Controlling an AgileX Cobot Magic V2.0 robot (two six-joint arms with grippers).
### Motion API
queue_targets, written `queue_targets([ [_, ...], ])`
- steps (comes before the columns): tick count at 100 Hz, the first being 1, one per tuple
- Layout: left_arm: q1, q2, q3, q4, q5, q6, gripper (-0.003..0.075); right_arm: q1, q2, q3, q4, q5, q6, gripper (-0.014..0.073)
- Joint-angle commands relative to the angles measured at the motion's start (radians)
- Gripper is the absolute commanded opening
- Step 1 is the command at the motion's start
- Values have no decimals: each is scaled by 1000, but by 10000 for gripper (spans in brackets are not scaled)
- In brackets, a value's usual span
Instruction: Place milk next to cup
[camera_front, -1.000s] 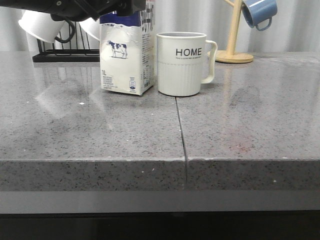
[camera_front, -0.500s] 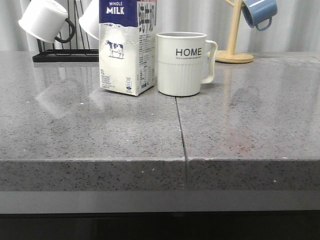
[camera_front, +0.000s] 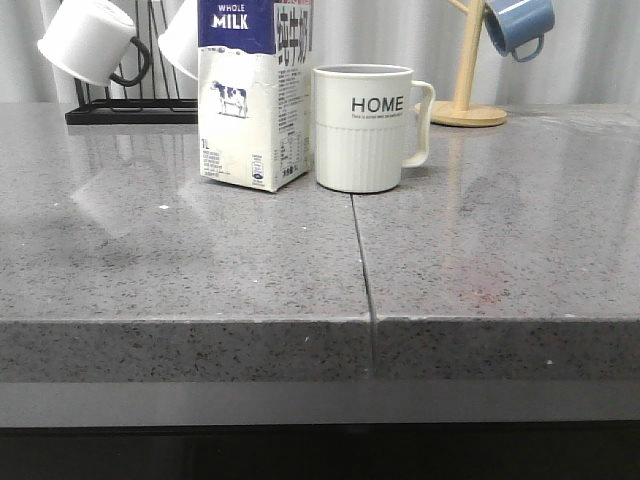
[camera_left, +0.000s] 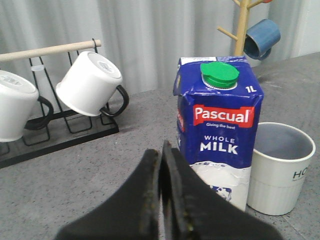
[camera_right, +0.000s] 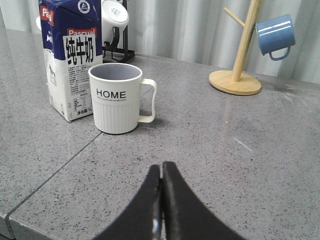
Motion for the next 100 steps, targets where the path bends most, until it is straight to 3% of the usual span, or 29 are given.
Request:
queue_targets([
  [1, 32, -67, -24, 0, 0, 3, -21, 2, 7, -22, -8, -73, -2, -67],
  [37, 207, -303, 128, 22, 39, 3, -21, 2, 7, -22, -8, -73, -2, -67],
  [54, 281, -411, 186, 22, 136, 3, -21, 2, 7, -22, -8, -73, -2, -67],
  [100, 449, -596, 310, -29, 241, -2, -21, 2, 7, -22, -8, -73, -2, -67],
])
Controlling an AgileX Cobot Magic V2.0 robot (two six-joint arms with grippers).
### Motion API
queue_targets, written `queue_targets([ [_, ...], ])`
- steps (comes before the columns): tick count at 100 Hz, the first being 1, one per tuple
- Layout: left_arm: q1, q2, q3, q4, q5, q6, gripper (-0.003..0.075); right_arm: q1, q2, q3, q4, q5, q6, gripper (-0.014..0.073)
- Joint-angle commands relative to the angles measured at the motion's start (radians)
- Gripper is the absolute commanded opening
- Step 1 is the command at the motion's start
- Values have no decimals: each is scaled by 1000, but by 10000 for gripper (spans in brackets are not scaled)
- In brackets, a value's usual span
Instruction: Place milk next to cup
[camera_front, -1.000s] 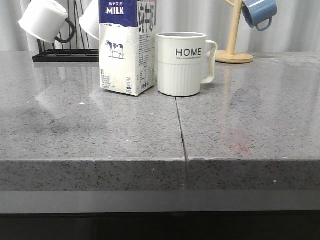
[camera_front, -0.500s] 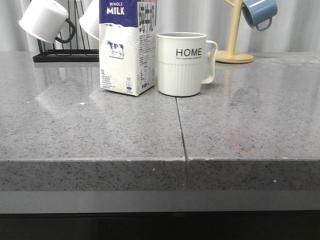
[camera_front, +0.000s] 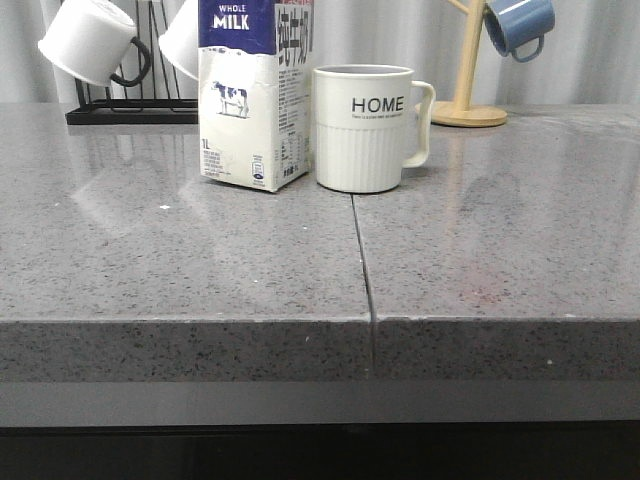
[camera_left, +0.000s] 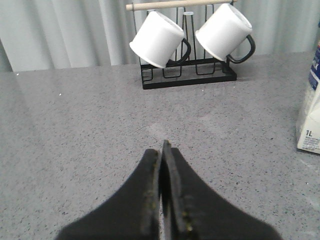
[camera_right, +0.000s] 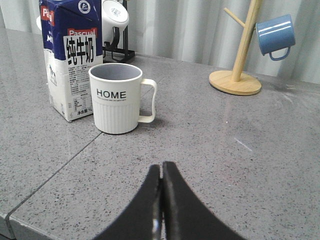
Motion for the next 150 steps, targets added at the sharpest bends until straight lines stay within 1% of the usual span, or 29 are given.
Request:
queue_targets([
  [1, 26, -19, -9, -30, -61, -8, -21, 2, 7, -22, -8, -73, -2, -67],
  [58, 32, -196, 166, -28, -70, -8, -21, 2, 7, -22, -8, -73, -2, -67],
  [76, 37, -265, 245, -26, -149, -20, -21, 2, 7, -22, -8, -73, -2, -67],
  [85, 43, -310, 283, 30, -156, -66, -21, 2, 7, -22, -8, -73, -2, -67],
  [91, 43, -342, 310, 75, -156, -70, -21, 2, 7, -22, -8, -73, -2, -67],
  [120, 43, -518, 444, 130, -152, -149, -20, 2, 7, -22, -8, -73, -2, -67],
  [126, 43, -516, 476, 137, -179, -149, -21, 2, 7, -22, -8, -73, -2, -67],
  [130, 43, -516, 473, 137, -129, -149, -21, 2, 7, -22, -8, -73, -2, -67],
  [150, 43, -516, 473, 131, -121, -147, -20, 2, 7, -22, -8, -73, -2, -67],
])
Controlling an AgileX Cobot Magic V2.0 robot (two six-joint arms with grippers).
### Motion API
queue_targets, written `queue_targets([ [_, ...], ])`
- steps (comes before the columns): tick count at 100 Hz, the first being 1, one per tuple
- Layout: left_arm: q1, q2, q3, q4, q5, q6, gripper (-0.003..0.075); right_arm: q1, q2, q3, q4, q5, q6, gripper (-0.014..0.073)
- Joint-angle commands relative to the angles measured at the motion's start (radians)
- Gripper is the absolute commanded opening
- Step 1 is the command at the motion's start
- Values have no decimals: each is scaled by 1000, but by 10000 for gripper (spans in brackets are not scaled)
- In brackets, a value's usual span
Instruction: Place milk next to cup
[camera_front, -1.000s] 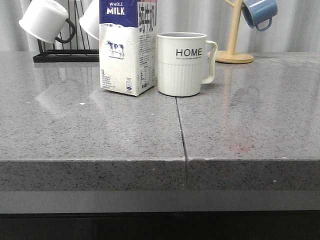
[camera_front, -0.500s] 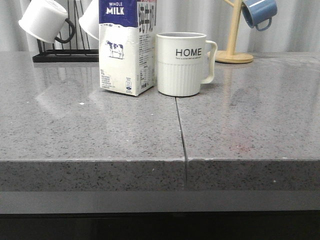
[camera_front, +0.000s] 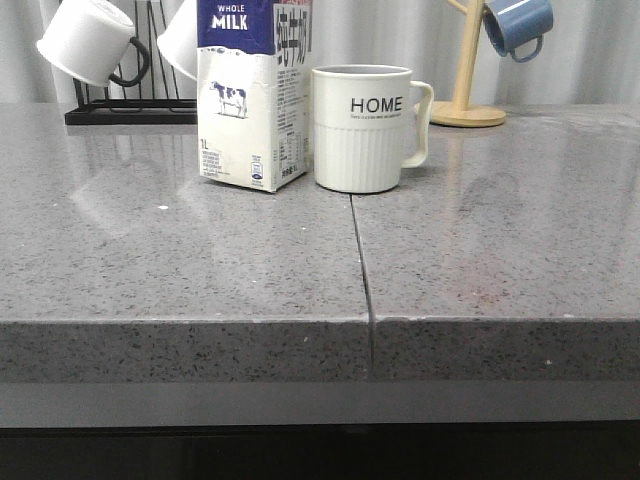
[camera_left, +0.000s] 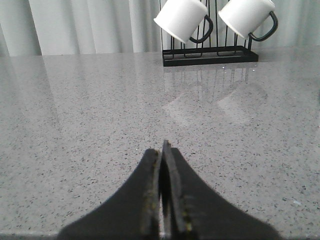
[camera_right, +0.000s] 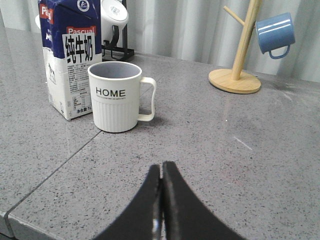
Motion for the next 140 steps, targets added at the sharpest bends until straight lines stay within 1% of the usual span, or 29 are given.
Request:
queue_targets([
  [1, 1, -32, 45, 2, -70, -13, -20, 2, 9, -26, -8, -73, -2, -67],
  [104, 1, -32, 45, 2, -70, -13, -20, -10, 9, -24, -9, -82, -4, -67],
  [116, 1, -32, 45, 2, -70, -13, -20, -61, 9, -10, -4, -130, -4, -67],
  [133, 1, -32, 45, 2, -70, -13, -20, -197, 9, 58, 62, -233, -4, -67],
  [140, 1, -32, 45, 2, -70, -13, -20, -244, -2, 94, 67, -259, -5, -67],
])
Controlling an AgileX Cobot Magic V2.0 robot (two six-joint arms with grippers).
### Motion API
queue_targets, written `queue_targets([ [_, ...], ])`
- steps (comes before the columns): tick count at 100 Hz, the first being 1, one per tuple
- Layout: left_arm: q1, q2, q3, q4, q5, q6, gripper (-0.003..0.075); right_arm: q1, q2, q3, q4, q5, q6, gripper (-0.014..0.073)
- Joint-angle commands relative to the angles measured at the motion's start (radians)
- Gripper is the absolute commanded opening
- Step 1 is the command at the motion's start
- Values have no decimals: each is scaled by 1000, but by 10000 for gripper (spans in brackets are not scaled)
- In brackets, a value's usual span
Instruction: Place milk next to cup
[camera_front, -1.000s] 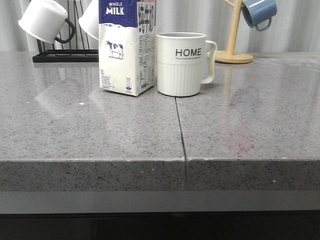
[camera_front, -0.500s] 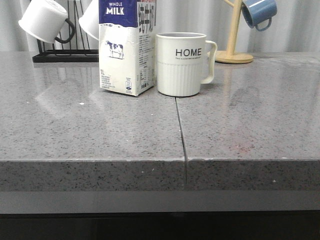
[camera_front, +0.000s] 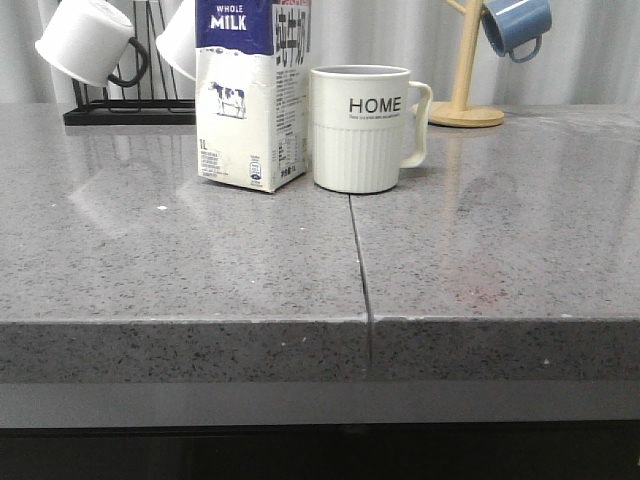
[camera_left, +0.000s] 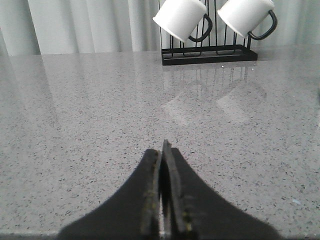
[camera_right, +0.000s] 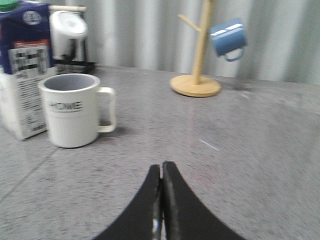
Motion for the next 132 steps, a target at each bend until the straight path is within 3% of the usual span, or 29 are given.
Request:
queue_targets([
  [1, 1, -32, 45, 0, -74, -13, -20, -61, -6, 14, 17, -125, -5, -67],
  [34, 1, -32, 45, 0, -74, -13, -20, -139, -186, 210, 40, -133, 9, -67],
  [52, 1, -32, 45, 0, -74, -13, -20, -156, -300, 209, 40, -34, 12, -67],
  [132, 1, -32, 45, 0, -74, -13, -20, -157, -296, 209, 40, -11, 12, -67],
])
